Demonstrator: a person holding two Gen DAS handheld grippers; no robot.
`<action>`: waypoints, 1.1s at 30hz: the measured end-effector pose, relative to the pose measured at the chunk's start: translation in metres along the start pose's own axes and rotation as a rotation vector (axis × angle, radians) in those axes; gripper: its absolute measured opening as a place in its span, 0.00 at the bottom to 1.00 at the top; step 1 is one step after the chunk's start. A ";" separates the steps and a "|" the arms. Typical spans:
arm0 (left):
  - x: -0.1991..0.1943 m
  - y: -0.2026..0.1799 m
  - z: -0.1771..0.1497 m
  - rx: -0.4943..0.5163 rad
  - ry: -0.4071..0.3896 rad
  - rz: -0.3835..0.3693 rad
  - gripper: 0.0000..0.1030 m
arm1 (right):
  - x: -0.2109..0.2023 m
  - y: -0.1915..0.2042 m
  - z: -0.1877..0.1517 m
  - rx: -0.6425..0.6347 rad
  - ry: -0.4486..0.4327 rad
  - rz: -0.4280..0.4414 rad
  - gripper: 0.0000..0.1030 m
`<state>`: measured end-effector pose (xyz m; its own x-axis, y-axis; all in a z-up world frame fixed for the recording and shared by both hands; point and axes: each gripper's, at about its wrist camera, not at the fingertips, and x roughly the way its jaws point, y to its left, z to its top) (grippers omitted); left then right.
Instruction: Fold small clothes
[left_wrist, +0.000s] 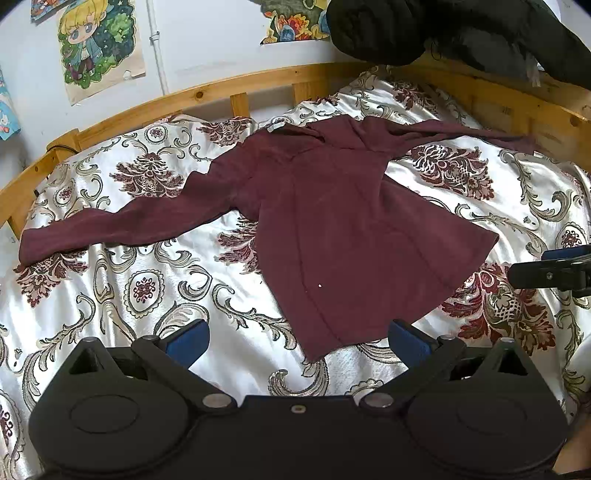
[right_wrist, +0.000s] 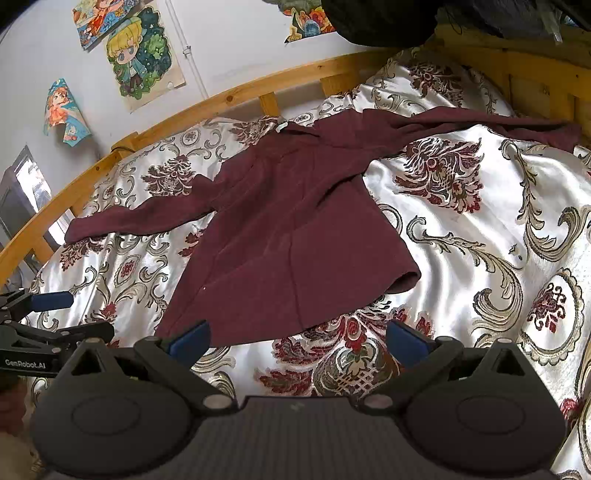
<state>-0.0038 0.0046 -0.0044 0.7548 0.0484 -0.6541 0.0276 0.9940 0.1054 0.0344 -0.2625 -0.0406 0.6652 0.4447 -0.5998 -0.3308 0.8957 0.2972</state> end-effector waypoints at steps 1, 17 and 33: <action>0.000 0.000 0.000 0.003 0.002 0.003 1.00 | 0.000 0.000 0.000 0.001 0.001 0.001 1.00; 0.031 -0.003 0.025 0.165 0.223 0.245 1.00 | -0.009 -0.007 0.006 0.051 0.009 -0.086 1.00; 0.026 0.008 0.181 0.228 0.328 0.381 1.00 | -0.015 -0.033 0.042 0.188 -0.040 -0.114 1.00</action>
<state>0.1343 -0.0043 0.1151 0.4968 0.4647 -0.7329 -0.0386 0.8555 0.5163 0.0639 -0.2986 -0.0104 0.7184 0.3367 -0.6087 -0.1239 0.9230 0.3643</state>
